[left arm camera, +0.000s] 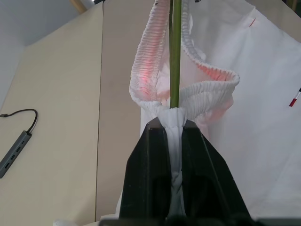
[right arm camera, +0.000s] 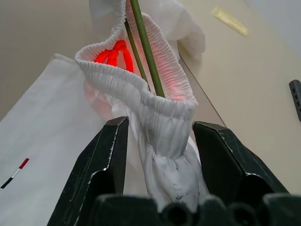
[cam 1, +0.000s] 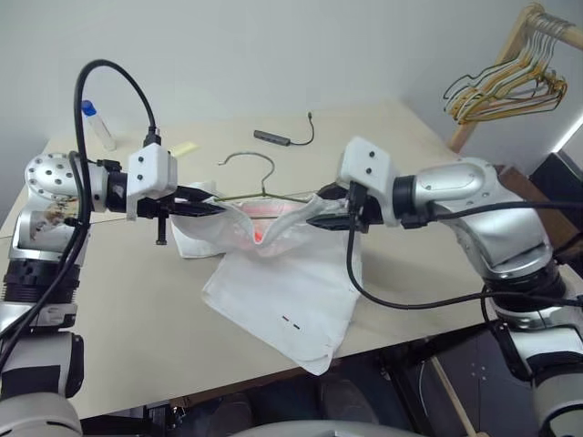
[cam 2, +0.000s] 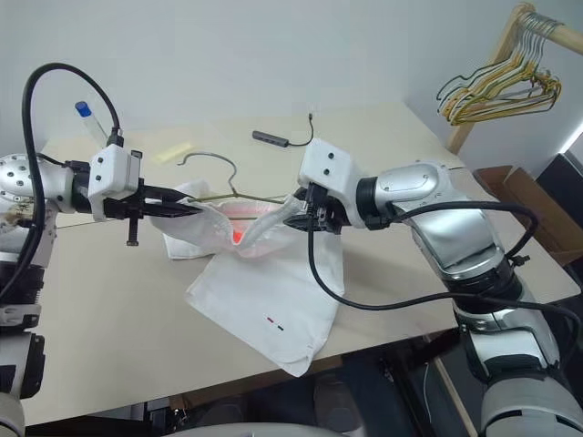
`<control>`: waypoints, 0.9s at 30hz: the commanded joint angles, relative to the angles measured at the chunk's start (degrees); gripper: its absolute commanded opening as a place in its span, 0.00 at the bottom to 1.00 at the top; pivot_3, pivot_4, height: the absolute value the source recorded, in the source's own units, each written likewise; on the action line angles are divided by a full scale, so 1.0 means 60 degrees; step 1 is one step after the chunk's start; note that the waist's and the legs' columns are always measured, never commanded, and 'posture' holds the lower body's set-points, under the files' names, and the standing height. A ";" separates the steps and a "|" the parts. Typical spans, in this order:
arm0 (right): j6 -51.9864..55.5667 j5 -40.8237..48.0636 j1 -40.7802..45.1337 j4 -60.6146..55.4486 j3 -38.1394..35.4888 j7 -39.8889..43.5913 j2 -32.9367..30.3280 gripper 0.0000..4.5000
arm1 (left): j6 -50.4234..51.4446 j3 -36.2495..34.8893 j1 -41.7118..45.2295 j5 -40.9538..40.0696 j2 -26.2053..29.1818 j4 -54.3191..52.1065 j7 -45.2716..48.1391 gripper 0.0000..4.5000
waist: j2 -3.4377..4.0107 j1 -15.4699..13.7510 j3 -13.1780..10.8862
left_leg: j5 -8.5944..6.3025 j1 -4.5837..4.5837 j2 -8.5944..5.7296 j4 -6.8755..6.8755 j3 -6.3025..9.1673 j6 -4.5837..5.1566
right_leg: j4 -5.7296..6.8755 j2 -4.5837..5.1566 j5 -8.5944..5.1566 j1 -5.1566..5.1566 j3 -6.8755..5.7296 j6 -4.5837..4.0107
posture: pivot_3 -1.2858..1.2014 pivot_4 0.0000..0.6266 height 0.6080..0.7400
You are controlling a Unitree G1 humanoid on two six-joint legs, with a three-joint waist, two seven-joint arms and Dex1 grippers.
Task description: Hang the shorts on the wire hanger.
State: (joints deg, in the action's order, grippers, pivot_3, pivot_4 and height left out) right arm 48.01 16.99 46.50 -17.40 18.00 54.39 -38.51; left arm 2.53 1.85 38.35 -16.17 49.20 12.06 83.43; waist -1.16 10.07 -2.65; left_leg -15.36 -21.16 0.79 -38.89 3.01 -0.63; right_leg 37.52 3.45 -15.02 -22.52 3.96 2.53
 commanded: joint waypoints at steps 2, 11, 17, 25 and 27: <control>0.0098 0.0125 0.0105 -0.0015 -0.0193 -0.0009 0.0106 0.45 | -0.0019 -0.0374 0.0042 -0.0198 0.0119 -0.0208 -0.0149 0.00 | 0.0000 -0.0026 0.0000 | 0.0000 0.0000 -0.0001 -0.0001 0.0004 0.0000 | 0.0003 0.0002 0.0000 -0.0001 0.0001 0.0000 | 0.47 0.00 1.00; -0.0009 -0.0003 -0.0008 0.0042 -0.0262 -0.0203 0.0225 0.01 | -0.0133 -0.0378 0.0285 -0.0219 0.0066 0.0031 -0.0028 0.00 | 0.0000 -0.0036 0.0000 | 0.0001 0.0003 0.0000 0.0000 0.0002 -0.0001 | 0.0010 -0.0002 0.0000 -0.0004 0.0001 0.0000 | 0.47 0.00 1.00; -0.0006 -0.0066 -0.0152 -0.0026 -0.0322 -0.0405 0.0255 0.01 | -0.0697 -0.0572 0.0763 -0.0338 -0.0369 0.0712 -0.0199 0.42 | 0.0000 -0.0054 0.0000 | 0.0001 0.0003 -0.0001 -0.0004 -0.0001 -0.0001 | 0.0010 0.0000 0.0000 -0.0003 0.0000 0.0000 | 0.46 0.00 1.00; 0.0754 0.0245 -0.1065 -0.0259 -0.1790 -0.0929 -0.0502 0.01 | -0.0889 -0.1471 0.1416 -0.0997 -0.0426 0.1517 -0.0540 0.98 | -0.0001 -0.0063 0.0000 | 0.0001 -0.0001 -0.0001 -0.0003 0.0003 -0.0001 | 0.0009 0.0001 0.0000 -0.0006 0.0001 0.0000 | 0.46 0.00 1.00; 0.1332 0.0435 -0.1400 -0.0302 -0.2537 -0.1176 -0.0795 0.01 | -0.0617 -0.1965 0.1533 -0.1488 -0.0485 0.1538 -0.0764 1.00 | -0.0001 -0.0084 0.0000 | 0.0000 -0.0011 -0.0004 -0.0004 0.0003 -0.0001 | 0.0004 0.0005 0.0000 -0.0009 -0.0003 0.0001 | 0.46 0.00 1.00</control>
State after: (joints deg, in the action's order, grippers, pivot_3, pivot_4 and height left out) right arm 53.80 18.64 37.72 -17.57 7.99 48.95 -42.17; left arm -2.05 -6.40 45.26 -21.92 45.96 21.70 80.28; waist -1.17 9.57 -2.65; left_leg -15.35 -21.24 0.76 -38.91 3.02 -0.63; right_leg 37.53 3.50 -15.02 -22.58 3.96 2.54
